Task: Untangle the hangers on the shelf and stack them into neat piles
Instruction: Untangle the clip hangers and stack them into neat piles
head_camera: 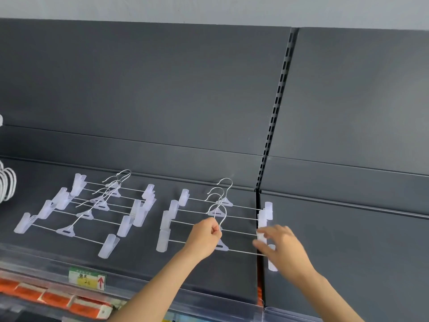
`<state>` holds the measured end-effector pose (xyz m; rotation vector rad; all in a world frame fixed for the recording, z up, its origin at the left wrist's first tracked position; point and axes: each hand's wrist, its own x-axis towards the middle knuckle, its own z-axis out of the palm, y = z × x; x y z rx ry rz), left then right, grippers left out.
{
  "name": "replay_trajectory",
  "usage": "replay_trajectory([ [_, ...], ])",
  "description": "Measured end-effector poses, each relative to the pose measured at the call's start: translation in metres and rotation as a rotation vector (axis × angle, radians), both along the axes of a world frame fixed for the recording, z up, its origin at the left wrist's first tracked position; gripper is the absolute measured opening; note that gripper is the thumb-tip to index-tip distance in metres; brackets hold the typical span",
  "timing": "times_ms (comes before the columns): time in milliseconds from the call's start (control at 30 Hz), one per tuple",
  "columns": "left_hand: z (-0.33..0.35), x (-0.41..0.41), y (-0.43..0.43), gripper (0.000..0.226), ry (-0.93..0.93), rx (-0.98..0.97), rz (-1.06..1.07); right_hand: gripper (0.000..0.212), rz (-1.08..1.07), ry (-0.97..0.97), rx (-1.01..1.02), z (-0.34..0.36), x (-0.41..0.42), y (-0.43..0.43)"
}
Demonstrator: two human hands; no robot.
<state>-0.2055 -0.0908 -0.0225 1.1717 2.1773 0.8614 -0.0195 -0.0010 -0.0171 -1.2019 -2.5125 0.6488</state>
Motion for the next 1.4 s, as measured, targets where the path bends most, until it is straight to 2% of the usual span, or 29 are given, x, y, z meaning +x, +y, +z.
replay_trajectory([
  [100,-0.005,0.004,0.002,0.022,-0.027,0.002,-0.018,0.025,0.123,-0.143,0.08,-0.012,0.005,-0.01],
  [300,-0.014,-0.015,-0.015,0.011,0.081,0.068,-0.017,0.026,0.119,-0.05,0.119,-0.026,-0.009,-0.021],
  [467,-0.023,-0.04,-0.044,0.016,0.246,-0.002,-0.109,0.023,0.081,0.033,0.151,-0.03,-0.015,-0.033],
  [567,-0.024,-0.04,-0.048,0.004,0.203,0.018,-0.093,0.023,0.089,0.034,0.15,-0.03,-0.016,-0.034],
  [700,-0.023,-0.037,-0.047,0.013,0.193,0.016,-0.103,0.019,0.06,0.063,0.157,-0.029,-0.015,-0.034],
  [800,-0.023,-0.039,-0.045,0.004,0.19,0.021,-0.098,0.022,0.076,0.038,0.157,-0.028,-0.014,-0.033],
  [1167,-0.019,-0.033,-0.042,0.011,0.198,0.04,-0.057,0.022,0.068,0.031,0.154,-0.021,-0.004,-0.03],
  [1400,-0.004,-0.018,-0.045,0.015,0.216,0.058,-0.009,0.032,0.106,-0.013,0.133,-0.012,0.009,-0.027],
])
